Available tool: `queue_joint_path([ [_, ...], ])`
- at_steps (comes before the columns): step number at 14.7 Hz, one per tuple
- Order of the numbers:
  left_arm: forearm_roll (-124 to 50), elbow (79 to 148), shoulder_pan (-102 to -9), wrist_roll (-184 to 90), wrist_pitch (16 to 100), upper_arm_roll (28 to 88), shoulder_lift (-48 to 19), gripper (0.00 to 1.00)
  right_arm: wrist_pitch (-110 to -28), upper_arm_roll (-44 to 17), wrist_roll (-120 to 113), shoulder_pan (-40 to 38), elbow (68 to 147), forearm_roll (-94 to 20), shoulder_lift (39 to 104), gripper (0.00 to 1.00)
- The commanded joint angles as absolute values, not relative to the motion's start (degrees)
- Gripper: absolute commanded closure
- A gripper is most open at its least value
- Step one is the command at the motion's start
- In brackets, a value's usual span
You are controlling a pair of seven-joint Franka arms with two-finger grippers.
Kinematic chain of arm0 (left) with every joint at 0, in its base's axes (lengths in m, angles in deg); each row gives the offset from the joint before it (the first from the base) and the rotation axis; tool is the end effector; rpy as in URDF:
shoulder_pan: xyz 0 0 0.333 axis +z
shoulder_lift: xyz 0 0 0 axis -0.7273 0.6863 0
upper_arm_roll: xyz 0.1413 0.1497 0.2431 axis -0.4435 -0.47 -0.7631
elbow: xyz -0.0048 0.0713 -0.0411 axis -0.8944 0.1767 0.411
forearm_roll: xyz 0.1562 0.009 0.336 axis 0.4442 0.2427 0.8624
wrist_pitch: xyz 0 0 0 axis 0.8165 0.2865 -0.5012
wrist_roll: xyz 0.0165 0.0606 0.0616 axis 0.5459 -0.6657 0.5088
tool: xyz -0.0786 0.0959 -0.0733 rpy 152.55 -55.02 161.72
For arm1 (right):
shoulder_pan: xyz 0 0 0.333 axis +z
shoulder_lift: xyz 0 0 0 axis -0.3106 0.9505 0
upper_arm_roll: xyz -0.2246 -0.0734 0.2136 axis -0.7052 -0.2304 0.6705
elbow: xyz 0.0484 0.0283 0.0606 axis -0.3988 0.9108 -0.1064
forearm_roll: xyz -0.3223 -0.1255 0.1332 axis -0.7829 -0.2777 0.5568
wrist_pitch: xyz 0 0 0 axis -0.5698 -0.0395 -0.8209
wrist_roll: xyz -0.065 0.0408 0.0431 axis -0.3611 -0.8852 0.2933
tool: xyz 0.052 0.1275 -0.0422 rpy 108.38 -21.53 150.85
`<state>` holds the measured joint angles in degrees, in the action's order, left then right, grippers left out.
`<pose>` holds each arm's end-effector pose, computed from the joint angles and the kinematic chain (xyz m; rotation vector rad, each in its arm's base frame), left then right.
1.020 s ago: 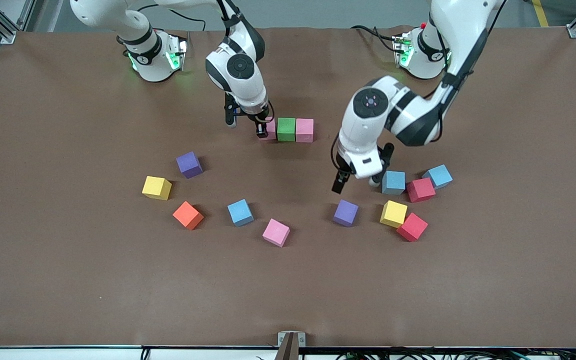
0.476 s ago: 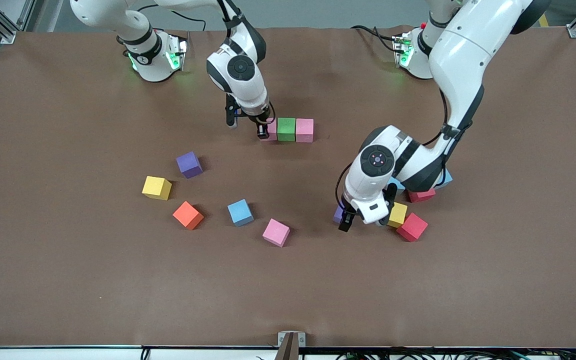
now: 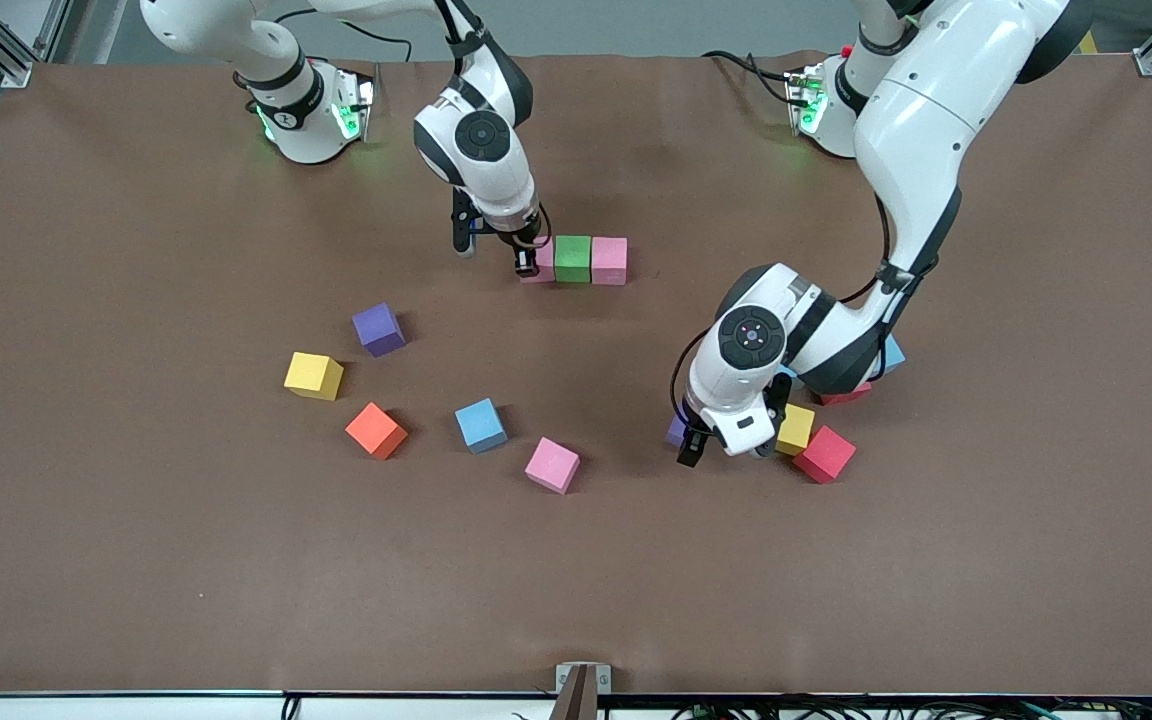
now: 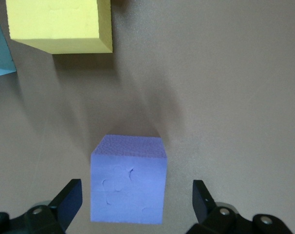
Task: Arrange 11 blocks into digit 3
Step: 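Grasp the cyan cube with the right gripper while the left gripper holds purple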
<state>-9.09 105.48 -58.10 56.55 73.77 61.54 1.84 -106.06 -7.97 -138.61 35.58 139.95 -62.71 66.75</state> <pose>0.5975 -0.3392 0.2086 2.5360 1.7678 0.0104 0.3095 0.4221 0.1928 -2.2712 2.1243 0.1489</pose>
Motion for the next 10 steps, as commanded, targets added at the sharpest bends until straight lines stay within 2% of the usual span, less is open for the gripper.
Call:
queue_joint_path([
  [1, -8.43, 103.81, -58.0, 56.38, 72.62, 61.72, 3.51, 0.0, -106.27, -7.98, -139.13, 35.78, 139.05, -61.61, 67.58, 0.99],
  [8, -8.08, 103.81, -58.0, 56.38, 72.8, 61.72, 4.83, 0.01, -105.83, -7.98, -139.13, 35.87, 138.26, -61.7, 68.02, 0.99],
  [9, -8.08, 103.81, -58.0, 56.38, 72.8, 61.72, 4.83, 0.11, -105.83, -8.07, -139.13, 35.96, 138.25, -61.61, 68.02, 0.98],
  [10, -8.16, 103.81, -57.91, 56.38, 72.8, 61.72, 4.66, 0.25, -105.74, -7.98, -139.13, 35.96, 138.25, -61.69, 68.02, 0.97],
])
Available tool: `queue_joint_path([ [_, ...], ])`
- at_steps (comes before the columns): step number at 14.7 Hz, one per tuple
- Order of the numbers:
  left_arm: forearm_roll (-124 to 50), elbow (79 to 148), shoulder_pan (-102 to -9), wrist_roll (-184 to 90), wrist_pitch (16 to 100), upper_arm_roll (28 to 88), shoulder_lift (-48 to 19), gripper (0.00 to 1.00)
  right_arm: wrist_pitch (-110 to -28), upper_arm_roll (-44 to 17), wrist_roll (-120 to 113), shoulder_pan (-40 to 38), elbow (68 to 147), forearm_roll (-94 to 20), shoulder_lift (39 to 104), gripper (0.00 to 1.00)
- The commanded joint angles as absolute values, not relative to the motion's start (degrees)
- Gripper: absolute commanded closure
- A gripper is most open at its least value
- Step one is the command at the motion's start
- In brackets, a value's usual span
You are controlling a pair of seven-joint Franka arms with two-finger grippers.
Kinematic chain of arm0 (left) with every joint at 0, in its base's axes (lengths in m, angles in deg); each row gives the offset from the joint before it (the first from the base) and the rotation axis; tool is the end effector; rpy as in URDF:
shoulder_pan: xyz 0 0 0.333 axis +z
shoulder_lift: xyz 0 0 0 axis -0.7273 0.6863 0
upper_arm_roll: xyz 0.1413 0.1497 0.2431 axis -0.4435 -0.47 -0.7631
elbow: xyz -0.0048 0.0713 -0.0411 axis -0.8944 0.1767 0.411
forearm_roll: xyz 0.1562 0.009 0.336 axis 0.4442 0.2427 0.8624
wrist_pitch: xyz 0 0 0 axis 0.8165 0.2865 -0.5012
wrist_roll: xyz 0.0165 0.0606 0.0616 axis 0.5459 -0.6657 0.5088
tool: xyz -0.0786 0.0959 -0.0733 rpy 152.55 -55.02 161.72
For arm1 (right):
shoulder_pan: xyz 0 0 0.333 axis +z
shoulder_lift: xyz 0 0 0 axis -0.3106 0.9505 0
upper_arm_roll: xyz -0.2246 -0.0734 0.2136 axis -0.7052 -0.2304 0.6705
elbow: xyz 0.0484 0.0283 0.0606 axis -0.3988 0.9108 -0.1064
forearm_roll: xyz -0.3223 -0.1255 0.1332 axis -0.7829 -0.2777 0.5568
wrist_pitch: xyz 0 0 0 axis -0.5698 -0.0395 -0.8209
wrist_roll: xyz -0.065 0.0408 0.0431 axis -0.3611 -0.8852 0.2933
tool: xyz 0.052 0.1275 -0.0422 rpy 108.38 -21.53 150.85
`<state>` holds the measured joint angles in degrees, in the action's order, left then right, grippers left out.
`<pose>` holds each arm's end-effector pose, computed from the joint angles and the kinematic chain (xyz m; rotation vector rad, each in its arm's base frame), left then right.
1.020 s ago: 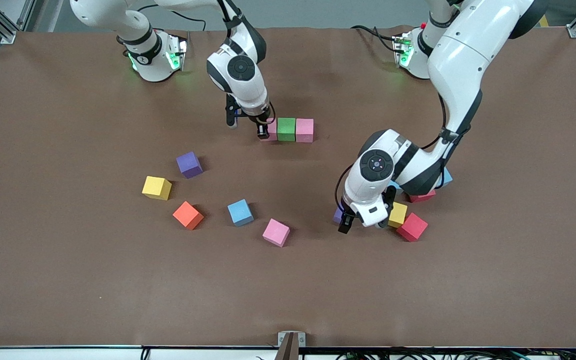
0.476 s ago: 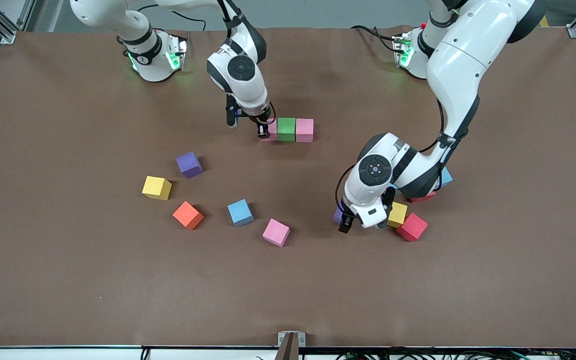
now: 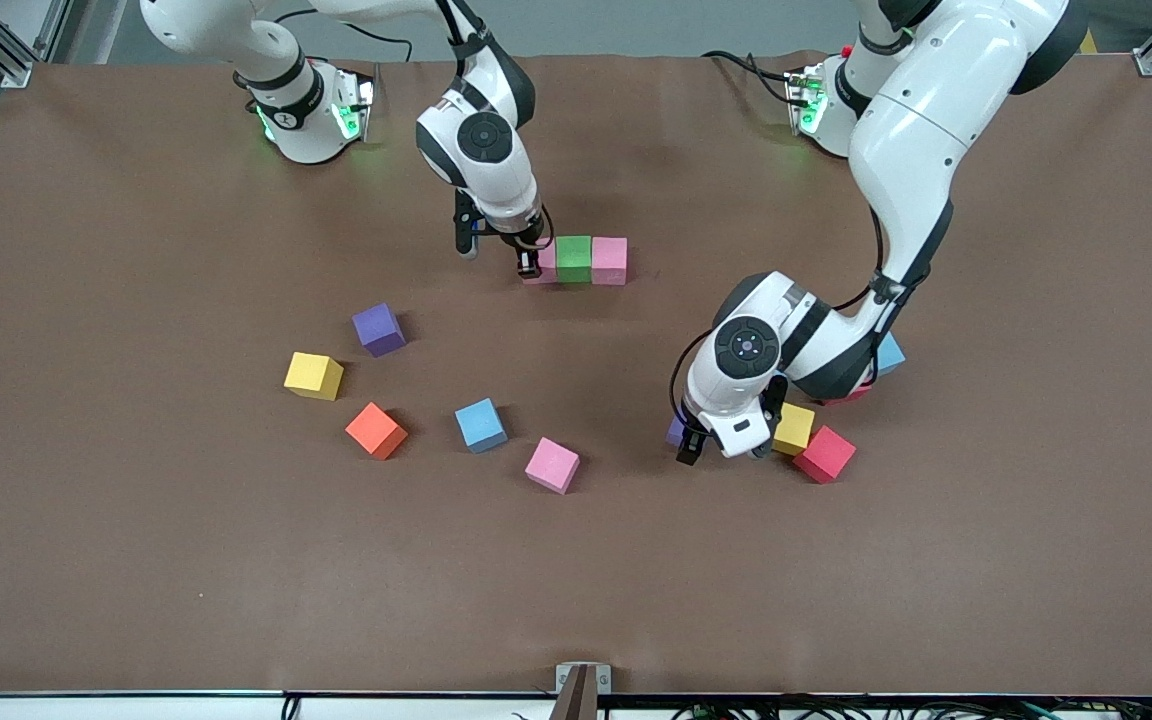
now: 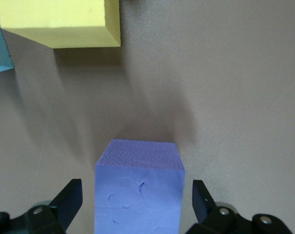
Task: Arrange 11 blocks into digit 3
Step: 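Grasp the cyan cube with the right gripper while the left gripper holds purple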
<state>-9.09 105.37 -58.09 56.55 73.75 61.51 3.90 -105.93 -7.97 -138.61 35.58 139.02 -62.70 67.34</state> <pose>0.5935 -0.3379 0.1858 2.5550 1.7840 -0.0266 0.3124 0.4261 0.1928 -2.2688 2.1216 0.1502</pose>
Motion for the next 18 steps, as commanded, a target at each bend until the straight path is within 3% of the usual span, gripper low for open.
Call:
queue_joint_path([
  [1, -8.08, 103.81, -57.91, 56.38, 72.8, 61.72, 4.57, 0.38, -105.74, -8.07, -139.13, 35.78, 138.25, -61.61, 68.02, 0.86],
  [2, -7.9, 103.81, -57.91, 56.38, 72.8, 61.72, 4.57, 0.51, -105.74, -8.07, -139.13, 35.78, 138.25, -61.69, 68.02, 0.57],
  [3, -7.9, 103.81, -57.91, 56.38, 72.8, 61.72, 4.48, 0.59, -105.57, -8.07, -139.13, 35.87, 138.25, -61.7, 68.02, 0.1],
  [4, -7.99, 103.81, -57.82, 56.38, 72.8, 61.72, 4.3, 0.63, -105.56, -8.07, -138.87, 36.22, 138.25, -61.7, 68.02, 0.0],
  [10, -8.6, 101.18, -56.85, 56.56, 69.03, 62.16, 2.19, 0.69, -103.03, -8.25, -138.43, 35.78, 137.82, -62.13, 66.97, 0.0],
  [18, -9.57, 99.5, -56.68, 56.47, 66.38, 62.6, 0.61, 0.69, -86.35, -8.6, -133.25, 31.84, 127.11, -62.4, 66.53, 0.0],
])
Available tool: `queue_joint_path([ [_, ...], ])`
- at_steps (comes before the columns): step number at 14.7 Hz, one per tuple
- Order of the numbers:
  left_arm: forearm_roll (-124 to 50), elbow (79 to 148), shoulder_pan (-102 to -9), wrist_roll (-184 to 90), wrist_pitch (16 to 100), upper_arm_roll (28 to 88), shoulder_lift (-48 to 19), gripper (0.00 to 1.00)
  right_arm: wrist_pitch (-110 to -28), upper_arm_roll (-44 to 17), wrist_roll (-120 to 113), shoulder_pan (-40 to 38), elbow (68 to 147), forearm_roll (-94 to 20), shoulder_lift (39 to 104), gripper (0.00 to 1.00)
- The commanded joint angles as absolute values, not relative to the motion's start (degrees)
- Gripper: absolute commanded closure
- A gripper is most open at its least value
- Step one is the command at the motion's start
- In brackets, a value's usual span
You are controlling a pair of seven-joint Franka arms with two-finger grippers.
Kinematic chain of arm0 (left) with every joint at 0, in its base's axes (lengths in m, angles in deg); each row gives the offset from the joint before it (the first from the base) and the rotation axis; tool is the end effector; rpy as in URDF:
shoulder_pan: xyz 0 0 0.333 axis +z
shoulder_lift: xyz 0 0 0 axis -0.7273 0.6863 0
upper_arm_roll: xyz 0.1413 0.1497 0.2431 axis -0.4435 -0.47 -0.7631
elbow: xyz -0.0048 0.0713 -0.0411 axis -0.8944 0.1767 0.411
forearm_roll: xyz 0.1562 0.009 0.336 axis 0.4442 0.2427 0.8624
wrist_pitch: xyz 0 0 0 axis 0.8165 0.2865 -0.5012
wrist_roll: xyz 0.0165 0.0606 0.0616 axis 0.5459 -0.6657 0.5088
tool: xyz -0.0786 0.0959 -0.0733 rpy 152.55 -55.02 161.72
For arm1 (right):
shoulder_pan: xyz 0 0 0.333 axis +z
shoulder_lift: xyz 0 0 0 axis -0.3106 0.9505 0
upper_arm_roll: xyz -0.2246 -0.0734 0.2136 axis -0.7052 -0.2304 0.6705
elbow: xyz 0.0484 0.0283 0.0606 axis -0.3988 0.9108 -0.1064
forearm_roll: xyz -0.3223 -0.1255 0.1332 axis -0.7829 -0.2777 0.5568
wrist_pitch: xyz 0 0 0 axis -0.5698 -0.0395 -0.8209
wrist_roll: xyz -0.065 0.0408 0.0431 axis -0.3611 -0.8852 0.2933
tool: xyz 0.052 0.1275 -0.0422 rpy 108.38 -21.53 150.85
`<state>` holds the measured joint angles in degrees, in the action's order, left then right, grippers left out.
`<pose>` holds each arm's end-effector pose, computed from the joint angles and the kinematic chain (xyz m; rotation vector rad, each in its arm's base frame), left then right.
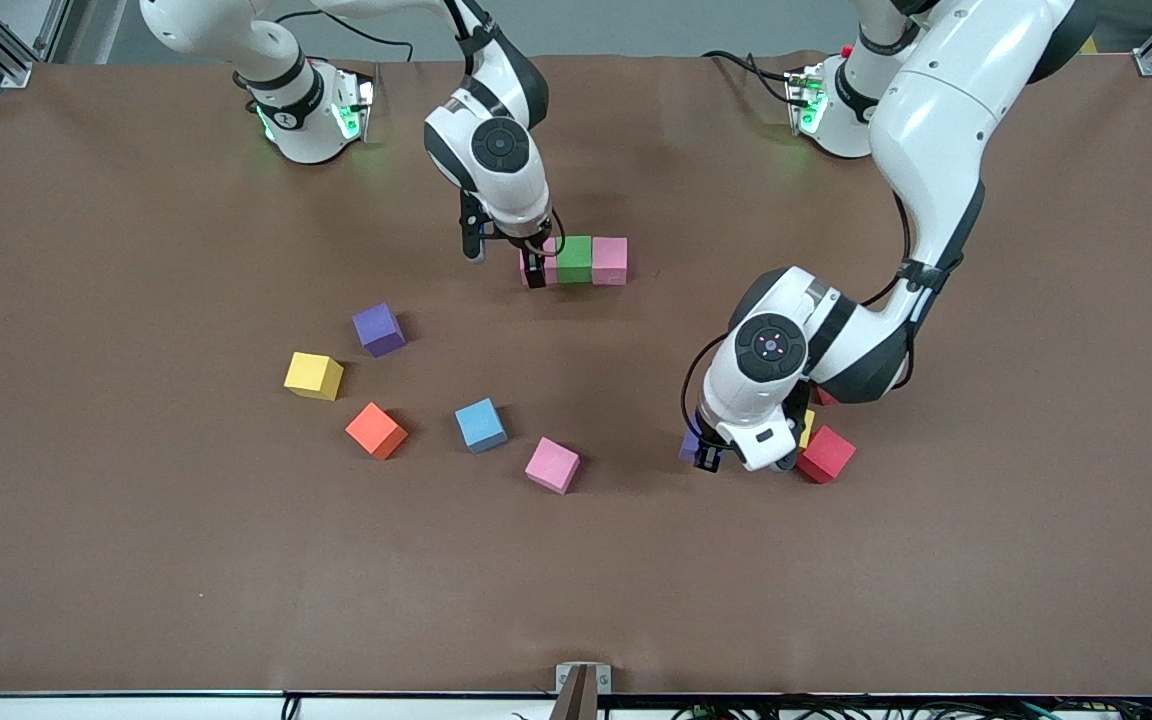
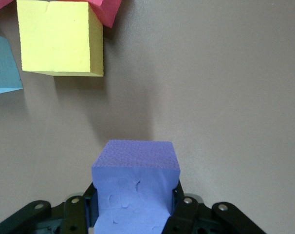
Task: Arrange 11 blocks into digit 3
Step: 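Grasp the cyan cube with the right gripper while the left gripper holds purple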
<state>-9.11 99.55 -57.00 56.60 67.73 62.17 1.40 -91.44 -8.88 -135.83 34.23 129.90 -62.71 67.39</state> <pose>0.6228 -0.3285 0.2481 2.5030 1.8168 0.0376 0.3393 0.4396 0.2280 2.2823 -2.0654 -0.1898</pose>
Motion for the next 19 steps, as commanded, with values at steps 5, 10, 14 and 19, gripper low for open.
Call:
queue_joint_path([
  [5, -9.66, 99.5, -56.68, 56.47, 66.38, 62.6, 0.61, 0.69, -85.44, -8.6, -112.29, 21.31, 121.22, -67.04, 67.4, 0.0],
  [10, -9.66, 99.5, -56.59, 56.47, 66.38, 62.52, 0.61, 0.69, -85.18, -8.6, -95.71, 14.08, 109.1, -69.86, 77.22, 0.0],
  [14, -9.75, 99.5, -56.68, 56.38, 66.38, 62.52, 0.61, 0.69, -84.73, -8.6, -95.54, 12.14, 99.24, -73.03, 86.46, 0.0],
  [19, -9.75, 99.5, -56.68, 56.47, 66.38, 62.6, 0.61, 0.69, -85.17, -8.6, -95.89, 11.79, 98.27, -73.03, 88.5, 0.0],
])
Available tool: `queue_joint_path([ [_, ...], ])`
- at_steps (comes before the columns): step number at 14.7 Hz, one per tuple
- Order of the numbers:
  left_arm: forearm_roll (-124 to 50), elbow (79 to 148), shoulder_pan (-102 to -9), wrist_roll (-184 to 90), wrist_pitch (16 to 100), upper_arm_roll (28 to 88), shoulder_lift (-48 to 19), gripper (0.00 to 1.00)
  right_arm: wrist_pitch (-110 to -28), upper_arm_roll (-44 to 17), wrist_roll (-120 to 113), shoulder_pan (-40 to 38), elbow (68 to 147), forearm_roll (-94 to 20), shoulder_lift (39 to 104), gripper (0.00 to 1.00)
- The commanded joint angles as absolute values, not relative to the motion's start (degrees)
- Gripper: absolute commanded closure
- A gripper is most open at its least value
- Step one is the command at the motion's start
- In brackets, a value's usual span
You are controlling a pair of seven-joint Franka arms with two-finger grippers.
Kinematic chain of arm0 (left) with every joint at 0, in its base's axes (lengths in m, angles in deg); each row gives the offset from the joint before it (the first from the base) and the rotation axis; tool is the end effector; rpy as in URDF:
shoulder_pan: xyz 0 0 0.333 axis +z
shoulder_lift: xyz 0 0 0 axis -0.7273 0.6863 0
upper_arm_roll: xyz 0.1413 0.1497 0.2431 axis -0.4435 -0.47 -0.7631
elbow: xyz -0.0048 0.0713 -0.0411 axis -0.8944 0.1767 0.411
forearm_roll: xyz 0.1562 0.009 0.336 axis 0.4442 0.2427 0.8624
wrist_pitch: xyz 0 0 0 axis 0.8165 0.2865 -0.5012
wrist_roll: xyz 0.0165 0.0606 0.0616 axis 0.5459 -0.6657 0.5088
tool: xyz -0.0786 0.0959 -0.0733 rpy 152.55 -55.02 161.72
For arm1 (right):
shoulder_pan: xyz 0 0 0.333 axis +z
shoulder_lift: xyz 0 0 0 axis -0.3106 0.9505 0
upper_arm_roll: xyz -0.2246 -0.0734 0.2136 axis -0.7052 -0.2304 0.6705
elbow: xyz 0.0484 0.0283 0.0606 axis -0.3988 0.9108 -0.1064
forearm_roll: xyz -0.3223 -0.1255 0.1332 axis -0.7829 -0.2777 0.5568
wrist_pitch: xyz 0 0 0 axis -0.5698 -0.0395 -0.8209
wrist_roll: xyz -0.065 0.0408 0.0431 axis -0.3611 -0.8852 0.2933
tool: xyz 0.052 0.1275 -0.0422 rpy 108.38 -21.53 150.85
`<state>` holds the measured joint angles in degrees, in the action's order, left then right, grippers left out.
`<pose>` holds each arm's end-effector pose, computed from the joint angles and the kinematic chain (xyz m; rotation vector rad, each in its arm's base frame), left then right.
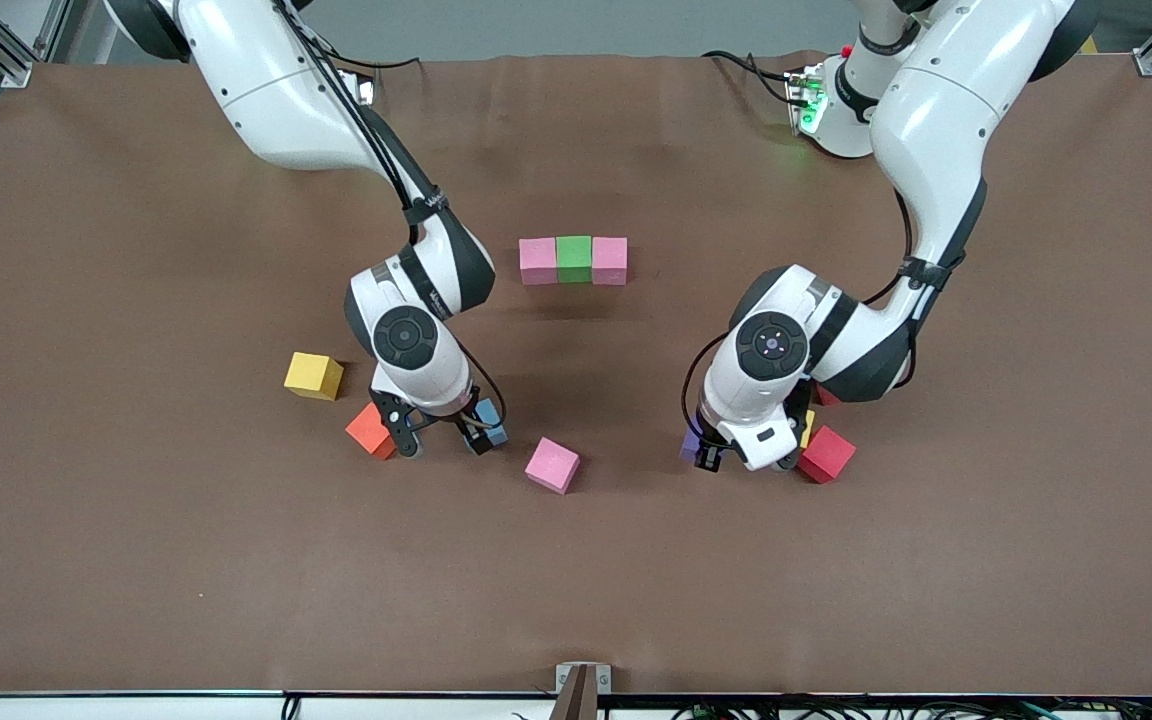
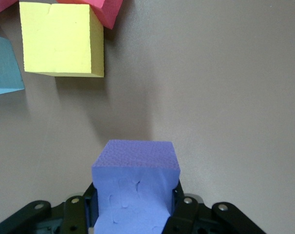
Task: Arrange 11 blocks into digit 3
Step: 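Grasp the cyan cube with the right gripper while the left gripper holds purple, then carry the cyan cube with the right gripper next to the pink cube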
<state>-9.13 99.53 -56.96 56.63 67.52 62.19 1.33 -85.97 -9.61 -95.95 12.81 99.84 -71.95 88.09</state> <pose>0.6228 -0.3279 0.2488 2.5036 1.8197 0.0370 0.5922 0.3396 0.2012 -2.7224 1.5424 0.0048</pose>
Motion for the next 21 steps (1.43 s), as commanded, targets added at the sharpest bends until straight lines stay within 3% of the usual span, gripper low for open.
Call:
queue_joint_path([
  [1, -9.83, 99.5, -56.68, 56.47, 66.38, 62.6, 0.61, 0.69, -85.35, -8.6, -96.15, 11.88, 98.0, -73.03, 89.28, 0.0],
  [3, -9.75, 99.5, -56.68, 56.47, 66.38, 62.6, 0.61, 0.69, -85.35, -8.6, -97.46, 11.88, 97.38, -72.86, 90.17, 0.02],
  [4, -9.83, 99.5, -56.68, 56.47, 66.38, 62.6, 0.61, 0.69, -85.35, -8.51, -97.91, 11.88, 97.38, -72.86, 90.17, 0.1],
  [9, -9.83, 99.5, -56.68, 56.47, 66.38, 62.6, 0.61, 0.69, -84.82, -8.51, -98.18, 11.96, 97.82, -72.5, 89.82, 0.88],
  [12, -9.83, 99.5, -56.68, 56.56, 66.38, 62.6, 0.61, 0.69, -84.73, -8.42, -86.53, 12.49, 99.83, -73.03, 88.77, 0.96],
  [16, -9.83, 99.5, -56.77, 56.56, 66.38, 62.6, 0.61, 0.68, -85.7, -7.72, -77.63, 13.63, 104.58, -73.03, 85.17, 0.96],
  [21, -9.83, 99.06, -56.77, 56.65, 66.38, 62.6, 0.52, 0.68, -97.03, -7.28, -63.9, 17.23, 118.9, -73.03, 76.65, 0.97],
])
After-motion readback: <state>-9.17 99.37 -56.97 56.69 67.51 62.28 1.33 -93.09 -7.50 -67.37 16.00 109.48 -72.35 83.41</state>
